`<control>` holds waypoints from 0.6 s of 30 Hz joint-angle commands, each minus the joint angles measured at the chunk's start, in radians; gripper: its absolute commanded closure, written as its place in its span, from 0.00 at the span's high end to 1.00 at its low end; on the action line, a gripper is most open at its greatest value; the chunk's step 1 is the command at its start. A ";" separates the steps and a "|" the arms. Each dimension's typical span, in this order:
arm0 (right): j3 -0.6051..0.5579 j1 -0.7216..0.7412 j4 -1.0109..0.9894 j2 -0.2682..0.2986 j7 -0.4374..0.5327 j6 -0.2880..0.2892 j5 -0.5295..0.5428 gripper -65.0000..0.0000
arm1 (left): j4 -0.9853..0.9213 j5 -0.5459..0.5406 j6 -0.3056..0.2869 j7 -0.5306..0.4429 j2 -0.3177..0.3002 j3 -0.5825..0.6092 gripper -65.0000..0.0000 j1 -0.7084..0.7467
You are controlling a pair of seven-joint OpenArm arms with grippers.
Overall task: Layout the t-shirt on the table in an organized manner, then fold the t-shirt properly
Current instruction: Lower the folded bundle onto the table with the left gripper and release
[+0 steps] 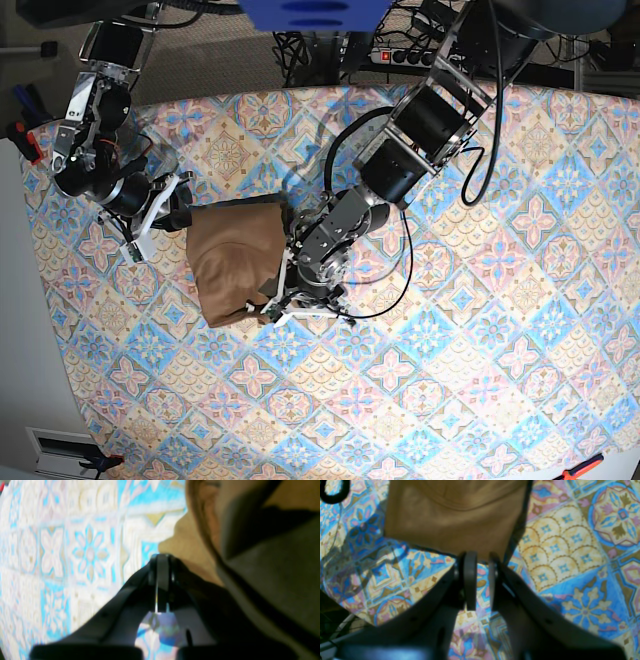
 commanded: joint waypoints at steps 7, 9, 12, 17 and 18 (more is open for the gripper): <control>0.010 0.014 0.018 0.012 0.016 0.001 0.018 0.13 | -0.062 -0.029 -0.020 -0.093 0.019 0.000 0.00 -0.053; 0.038 0.014 0.018 0.012 0.016 0.001 0.018 0.13 | -0.012 -0.030 -0.020 -0.092 0.019 -0.002 0.00 -0.026; 0.068 0.014 0.018 0.012 0.013 0.001 0.021 0.13 | 0.145 -0.030 -0.020 -0.090 -0.002 -0.048 0.00 0.044; 0.087 0.014 0.037 0.012 0.007 0.001 0.023 0.05 | 0.539 -0.029 -0.029 -0.017 -0.119 -0.155 0.00 0.225; 0.087 0.014 0.044 0.012 0.007 0.001 0.023 0.00 | 0.608 -0.029 -0.029 -0.007 -0.142 -0.169 0.00 0.258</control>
